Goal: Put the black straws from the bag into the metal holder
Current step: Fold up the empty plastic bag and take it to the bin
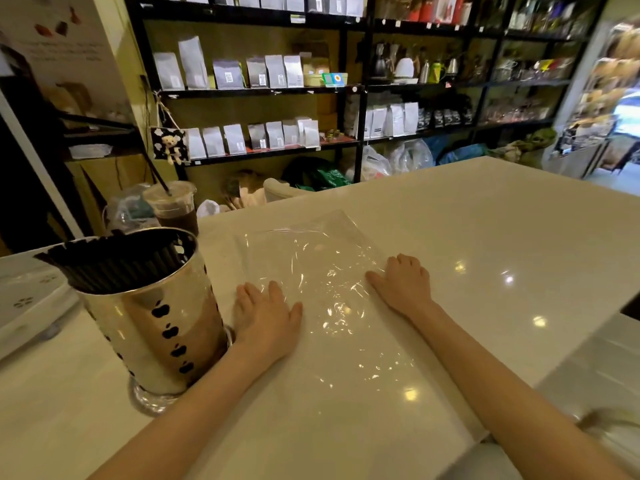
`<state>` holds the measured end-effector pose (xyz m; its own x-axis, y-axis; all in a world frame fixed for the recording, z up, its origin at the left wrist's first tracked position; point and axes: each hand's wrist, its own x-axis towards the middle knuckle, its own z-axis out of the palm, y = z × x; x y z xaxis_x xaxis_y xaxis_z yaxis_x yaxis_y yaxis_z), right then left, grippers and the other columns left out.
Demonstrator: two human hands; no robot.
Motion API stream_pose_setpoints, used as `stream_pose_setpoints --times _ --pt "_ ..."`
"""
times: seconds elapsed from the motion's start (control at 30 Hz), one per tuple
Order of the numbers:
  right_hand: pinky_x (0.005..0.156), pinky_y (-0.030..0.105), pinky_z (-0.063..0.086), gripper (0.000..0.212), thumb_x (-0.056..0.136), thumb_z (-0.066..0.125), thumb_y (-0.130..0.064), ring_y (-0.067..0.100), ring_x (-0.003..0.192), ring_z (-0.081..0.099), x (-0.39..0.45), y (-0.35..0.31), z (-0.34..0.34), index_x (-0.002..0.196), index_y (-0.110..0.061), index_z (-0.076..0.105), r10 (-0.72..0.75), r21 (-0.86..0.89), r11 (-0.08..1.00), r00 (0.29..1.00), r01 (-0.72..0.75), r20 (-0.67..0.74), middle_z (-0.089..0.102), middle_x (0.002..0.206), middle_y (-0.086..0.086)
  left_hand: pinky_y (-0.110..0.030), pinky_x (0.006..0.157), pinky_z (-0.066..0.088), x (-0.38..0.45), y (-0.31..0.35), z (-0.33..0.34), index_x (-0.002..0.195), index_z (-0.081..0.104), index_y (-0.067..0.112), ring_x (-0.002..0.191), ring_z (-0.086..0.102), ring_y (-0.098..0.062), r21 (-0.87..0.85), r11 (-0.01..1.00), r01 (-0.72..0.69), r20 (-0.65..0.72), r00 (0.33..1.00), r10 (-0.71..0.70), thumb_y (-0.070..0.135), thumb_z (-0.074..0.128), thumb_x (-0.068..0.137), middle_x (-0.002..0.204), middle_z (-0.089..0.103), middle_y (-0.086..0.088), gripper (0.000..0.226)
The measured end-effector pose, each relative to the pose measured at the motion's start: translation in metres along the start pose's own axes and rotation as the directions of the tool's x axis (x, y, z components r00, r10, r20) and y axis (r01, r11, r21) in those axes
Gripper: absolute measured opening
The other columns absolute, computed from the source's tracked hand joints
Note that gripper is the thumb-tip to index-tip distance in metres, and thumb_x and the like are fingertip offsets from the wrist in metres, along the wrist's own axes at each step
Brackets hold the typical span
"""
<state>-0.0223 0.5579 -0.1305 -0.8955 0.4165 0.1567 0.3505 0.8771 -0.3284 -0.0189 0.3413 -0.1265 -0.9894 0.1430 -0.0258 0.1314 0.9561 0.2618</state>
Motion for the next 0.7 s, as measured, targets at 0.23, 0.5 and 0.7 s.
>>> stream_pose_setpoints --times 0.23,0.5,0.7 --pt "0.076 0.038 0.049 0.041 0.076 0.061 -0.013 0.026 0.080 0.060 -0.001 -0.001 -0.018 0.114 -0.008 0.048 0.168 0.642 0.755 0.986 -0.133 0.007 0.061 0.082 0.003 -0.035 0.100 0.034 0.005 0.002 -0.013 0.143 0.009 0.016 0.131 0.034 -0.035 -0.538 0.843 -0.018 -0.145 0.987 -0.071 0.022 0.055 0.086 0.155 0.001 -0.014 0.073" --pt "0.048 0.021 0.045 0.043 0.082 0.054 0.000 0.012 0.049 0.054 -0.006 0.015 -0.044 0.120 -0.015 0.044 0.244 0.942 0.314 0.969 -0.123 0.045 0.058 0.070 0.008 -0.033 0.081 0.050 0.004 0.010 -0.024 0.138 0.021 0.031 0.079 0.061 -0.018 -0.988 0.097 0.121 0.095 0.967 -0.237 0.005 0.070 0.073 0.139 0.039 -0.017 0.086" --pt "0.048 0.020 0.048 0.049 0.084 0.052 0.003 0.012 0.049 0.055 -0.018 0.028 -0.074 0.122 -0.027 0.048 0.269 0.981 0.182 0.963 -0.069 0.018 0.061 0.068 0.008 -0.027 0.087 0.050 -0.002 0.019 -0.051 0.138 0.028 0.020 0.103 0.059 -0.023 -0.962 -0.223 0.158 0.196 0.968 -0.160 -0.006 0.063 0.076 0.091 0.061 -0.009 0.075"
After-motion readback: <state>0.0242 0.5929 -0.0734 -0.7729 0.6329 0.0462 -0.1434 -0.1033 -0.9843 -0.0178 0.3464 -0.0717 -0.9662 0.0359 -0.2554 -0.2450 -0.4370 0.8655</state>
